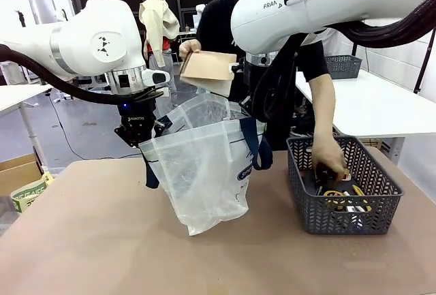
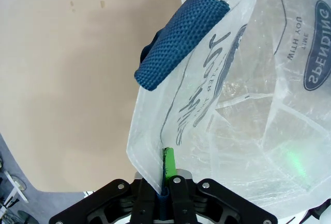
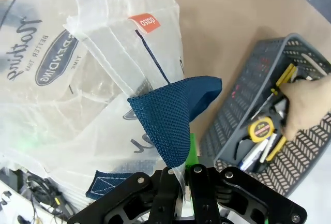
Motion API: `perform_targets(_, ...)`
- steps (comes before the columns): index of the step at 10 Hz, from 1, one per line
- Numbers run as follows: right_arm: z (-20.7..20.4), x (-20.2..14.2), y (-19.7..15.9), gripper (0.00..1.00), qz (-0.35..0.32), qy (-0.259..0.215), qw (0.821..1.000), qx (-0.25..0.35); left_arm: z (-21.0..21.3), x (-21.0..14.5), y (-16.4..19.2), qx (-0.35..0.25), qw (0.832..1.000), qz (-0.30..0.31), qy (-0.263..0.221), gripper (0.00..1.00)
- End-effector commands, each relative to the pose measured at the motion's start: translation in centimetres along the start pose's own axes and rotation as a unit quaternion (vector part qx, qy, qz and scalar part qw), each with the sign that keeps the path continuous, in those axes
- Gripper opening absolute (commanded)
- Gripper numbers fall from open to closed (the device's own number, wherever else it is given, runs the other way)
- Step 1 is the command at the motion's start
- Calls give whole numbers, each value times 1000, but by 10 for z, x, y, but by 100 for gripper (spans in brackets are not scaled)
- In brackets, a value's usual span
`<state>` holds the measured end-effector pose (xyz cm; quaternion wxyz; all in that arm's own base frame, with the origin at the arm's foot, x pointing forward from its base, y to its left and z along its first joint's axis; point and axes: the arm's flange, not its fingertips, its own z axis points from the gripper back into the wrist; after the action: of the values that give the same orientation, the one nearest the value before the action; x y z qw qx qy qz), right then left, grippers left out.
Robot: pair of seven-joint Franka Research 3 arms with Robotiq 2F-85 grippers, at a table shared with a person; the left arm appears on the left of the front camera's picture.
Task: Transfer purchased items from the store into the shopping bag.
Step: Move the Reusable shopping bag to the right side of the table.
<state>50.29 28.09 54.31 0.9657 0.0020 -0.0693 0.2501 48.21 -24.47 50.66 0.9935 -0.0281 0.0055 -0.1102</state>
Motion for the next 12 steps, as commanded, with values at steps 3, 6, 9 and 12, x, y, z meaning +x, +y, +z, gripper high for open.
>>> perform_targets(3, -5, -7, 1, 0, 9, -4, 1000, -1, 0, 0, 0, 0, 1000, 0, 0, 0)
perform_targets(6, -6, -8, 1, 0, 18, -1, 1000, -4, 0, 2, 1, -6, 1000, -22, -14, 0)
perform_targets(9, -7, -10, 3, 0, 26, 3, 1000, -11, 1, 2, 3, -16, 999, -34, -28, 0)
perform_targets(12, -8, -10, 4, 0, 29, 9, 999, -13, 5, 1, 2, -13, 998, -44, -49, 0)
